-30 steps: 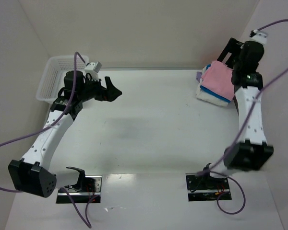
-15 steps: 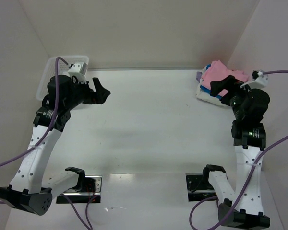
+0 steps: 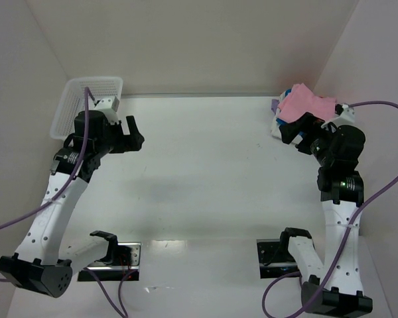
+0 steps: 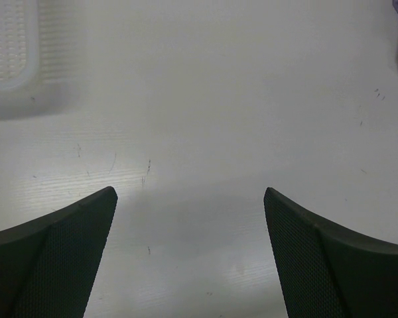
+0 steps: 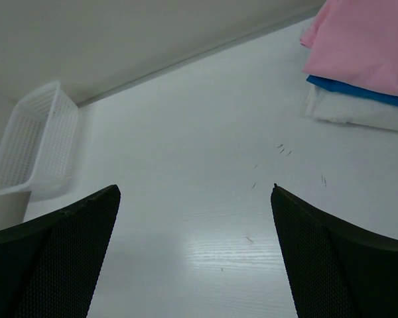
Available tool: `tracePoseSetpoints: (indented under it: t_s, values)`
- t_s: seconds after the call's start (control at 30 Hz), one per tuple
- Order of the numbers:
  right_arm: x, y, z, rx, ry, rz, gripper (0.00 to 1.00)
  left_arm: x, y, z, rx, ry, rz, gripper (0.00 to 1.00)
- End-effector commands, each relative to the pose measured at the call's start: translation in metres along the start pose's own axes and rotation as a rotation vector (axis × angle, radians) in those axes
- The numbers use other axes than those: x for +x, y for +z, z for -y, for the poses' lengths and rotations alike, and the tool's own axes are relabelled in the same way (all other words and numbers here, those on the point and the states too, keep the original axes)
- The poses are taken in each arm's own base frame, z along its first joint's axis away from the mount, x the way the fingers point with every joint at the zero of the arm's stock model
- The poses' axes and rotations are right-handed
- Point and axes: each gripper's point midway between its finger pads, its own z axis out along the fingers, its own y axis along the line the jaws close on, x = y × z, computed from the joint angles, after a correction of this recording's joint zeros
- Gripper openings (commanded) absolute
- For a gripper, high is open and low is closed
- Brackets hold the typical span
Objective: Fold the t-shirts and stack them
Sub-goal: Put the neatly folded tshirt into the corner of the board with the right arm
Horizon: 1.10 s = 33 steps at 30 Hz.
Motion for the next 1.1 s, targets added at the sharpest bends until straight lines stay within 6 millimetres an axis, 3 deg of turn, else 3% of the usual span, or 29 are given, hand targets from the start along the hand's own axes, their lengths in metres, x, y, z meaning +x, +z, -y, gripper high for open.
tracePoseSetpoints:
  t_s: [0.0,0.1,0.2,0.47,0.73,1.07]
  values:
    - [-0.008,0.001,-0.009,-0.044,-0.025,0.010,1.00,-0.012,-0.005,-0.009,-0.050,-0.026,0.066,0.99]
    - [-0.007,0.009,-0.005,-0.038,-0.028,-0.003,1.00,-0.003,0.008,-0.024,-0.129,-0.032,0.039,0.99]
    - [0.000,0.017,-0.005,-0.056,-0.018,-0.036,1.00,0.005,0.023,-0.027,-0.148,-0.058,-0.008,0.99]
    - [0.001,0.022,-0.003,-0.055,-0.008,-0.045,1.00,0.009,0.049,-0.001,-0.026,-0.071,-0.117,0.99]
    - [0.014,0.028,0.009,-0.024,-0.007,-0.065,1.00,0.008,0.052,-0.014,-0.081,-0.038,-0.088,0.99]
    - [0.012,0.030,0.011,-0.016,-0.011,-0.049,1.00,-0.016,0.022,-0.008,-0.045,-0.015,0.054,0.99]
